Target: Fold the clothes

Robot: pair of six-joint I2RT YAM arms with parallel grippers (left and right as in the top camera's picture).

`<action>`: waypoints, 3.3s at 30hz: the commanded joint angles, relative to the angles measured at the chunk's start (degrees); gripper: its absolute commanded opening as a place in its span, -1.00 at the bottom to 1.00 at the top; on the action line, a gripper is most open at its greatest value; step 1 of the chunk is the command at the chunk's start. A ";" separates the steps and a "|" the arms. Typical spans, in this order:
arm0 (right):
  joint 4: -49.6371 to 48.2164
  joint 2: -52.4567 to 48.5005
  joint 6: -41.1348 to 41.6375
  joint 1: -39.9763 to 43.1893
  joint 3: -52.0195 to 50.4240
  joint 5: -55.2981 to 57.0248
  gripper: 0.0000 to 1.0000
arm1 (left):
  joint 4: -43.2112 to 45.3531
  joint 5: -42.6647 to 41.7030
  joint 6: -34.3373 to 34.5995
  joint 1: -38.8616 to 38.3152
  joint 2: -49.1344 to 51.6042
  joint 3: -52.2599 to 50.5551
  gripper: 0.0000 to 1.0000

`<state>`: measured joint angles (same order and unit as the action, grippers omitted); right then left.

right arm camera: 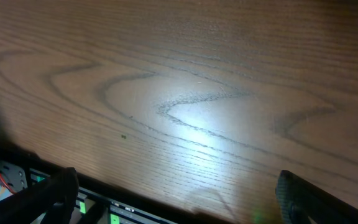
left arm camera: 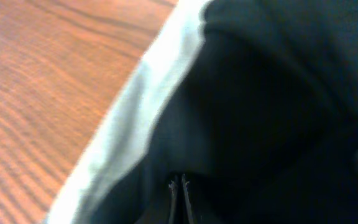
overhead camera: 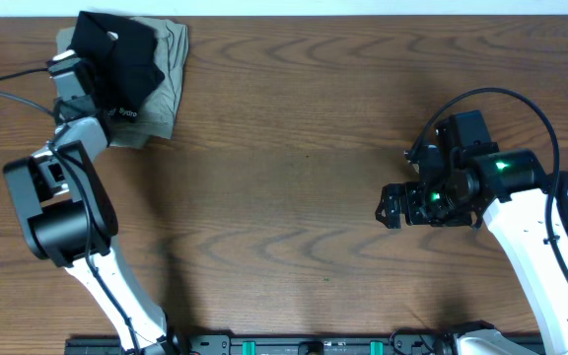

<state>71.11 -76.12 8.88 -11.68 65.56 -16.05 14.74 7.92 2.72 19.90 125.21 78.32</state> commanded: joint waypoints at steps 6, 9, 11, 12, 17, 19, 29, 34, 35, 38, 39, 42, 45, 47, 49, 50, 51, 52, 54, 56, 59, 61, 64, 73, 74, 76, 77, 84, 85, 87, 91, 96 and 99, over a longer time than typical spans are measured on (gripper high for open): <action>-0.15 0.09 -0.17 0.26 0.44 -0.04 0.98 | 3.23 1.77 -0.98 -0.28 -7.54 -0.24 -0.83; -0.13 0.09 -0.17 0.26 0.44 -0.04 0.99 | 5.73 1.75 -0.42 -2.27 -11.15 -0.24 -0.74; -0.24 0.09 -0.17 0.26 0.44 -0.04 0.99 | 7.13 1.75 0.13 -3.89 -12.63 -0.24 -0.74; -0.42 0.09 -0.17 0.26 0.44 -0.04 0.98 | 8.04 1.77 0.11 -4.94 -12.92 -0.24 -0.74; -0.76 0.09 -0.17 0.24 0.44 -0.04 0.99 | 11.85 1.77 0.09 -8.11 -11.02 -0.24 -0.80; -0.59 0.09 -0.17 0.26 0.44 -0.04 0.99 | 14.43 1.77 0.09 -8.50 -9.29 -0.24 -0.86; -0.55 0.09 -0.17 0.26 0.44 -0.04 0.98 | 23.71 1.79 -8.63 -8.02 5.18 -0.20 -0.88; -0.52 0.09 -0.13 0.24 0.44 -0.07 0.99 | 22.05 1.81 -9.79 -8.04 9.68 -0.20 -0.85; -0.39 0.09 0.00 0.26 0.44 -0.07 0.99 | 22.16 1.81 -9.81 -8.02 9.73 -0.20 -0.85; 0.33 0.09 0.11 0.26 0.44 -0.04 0.99 | 25.66 1.84 -10.21 -8.04 8.37 -0.20 -0.85; 0.50 0.09 0.11 0.26 0.44 -0.07 0.99 | 26.84 1.84 -10.23 -8.15 7.15 -0.20 -0.86; 0.48 0.09 0.28 0.26 0.44 -0.04 0.98 | 26.99 1.81 -10.19 -8.50 1.66 -0.20 -0.56; 0.22 0.09 0.35 0.26 0.44 -0.04 0.99 | 24.74 1.81 -10.16 -9.27 -5.73 -0.20 -0.23; 0.22 0.09 0.52 0.26 0.44 -0.04 0.98 | 21.59 1.79 -10.14 -9.94 -10.84 -0.20 0.03; 0.22 0.09 0.52 0.26 0.44 -0.04 0.98 | 16.52 1.77 -9.94 -10.93 -16.70 -0.20 0.36; 0.22 0.09 0.52 0.26 0.44 -0.04 0.98 | 13.29 1.77 -9.94 -11.54 -20.00 -0.20 0.54; 0.24 0.11 0.63 0.26 0.44 -0.07 0.98 | 10.19 1.77 -9.97 -12.11 -22.77 -0.20 0.67; 0.24 0.11 1.01 0.26 0.44 -0.04 0.98 | 6.27 1.73 -9.90 -12.81 -26.10 -0.20 0.79; 0.24 0.11 1.36 0.26 0.46 -0.04 0.98 | -1.75 1.75 -9.75 -14.32 -32.35 -0.20 0.98; 0.37 0.15 1.36 0.26 0.46 -0.33 0.98 | -10.47 1.75 -9.75 -16.06 -38.69 -0.20 0.96; 0.37 0.15 1.38 0.26 0.46 -2.21 0.99 | -23.17 1.70 -8.72 -18.91 -47.56 -0.20 0.96; 0.31 0.15 1.40 0.26 0.46 -3.21 0.99 | -31.43 1.25 -5.07 -21.11 -53.24 -0.20 0.96; 0.24 0.15 2.10 0.26 0.46 -3.89 0.98 | -42.29 -4.52 -0.50 -24.48 -60.92 -0.20 0.96; 0.20 0.15 4.85 0.26 0.46 -3.89 0.98 | -65.42 -24.92 0.13 -29.97 -70.62 -0.20 0.96; 0.09 0.15 4.85 0.26 0.46 -3.89 0.99 | -68.13 -25.83 0.48 -30.14 -70.66 -0.20 0.96; -0.31 0.15 5.53 0.26 0.46 -3.87 0.99 | -72.70 -27.41 1.20 -30.34 -70.47 -0.22 0.96; -0.63 0.15 6.08 0.26 0.46 -3.91 0.99 | -74.55 -28.15 1.27 -30.34 -70.23 -0.33 0.96; -3.72 0.13 6.93 0.26 0.44 -3.63 0.98 | -83.47 -28.50 1.62 -30.34 -68.74 -3.41 0.96; -3.96 0.13 6.91 0.26 0.44 -3.41 0.98 | -84.35 -28.50 2.12 -30.34 -68.28 -4.35 0.96; -4.24 0.13 6.93 0.26 0.44 -3.48 0.98 | -84.94 -28.50 2.36 -30.34 -67.54 -6.16 0.96; -4.24 0.15 6.97 0.26 0.44 -3.48 0.98 | -85.02 -28.50 2.34 -30.34 -65.68 -8.63 0.96; -4.15 0.15 6.95 0.26 0.44 -3.48 0.99 | -85.02 -28.48 2.34 -30.34 -62.88 -9.77 0.96; -4.00 0.15 6.95 0.26 0.44 -3.48 0.99 | -84.94 -28.48 2.34 -30.34 -61.37 -9.77 0.96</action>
<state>67.02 -76.12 15.09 -11.68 65.56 -19.51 -70.13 -19.59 4.54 -10.26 62.98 68.75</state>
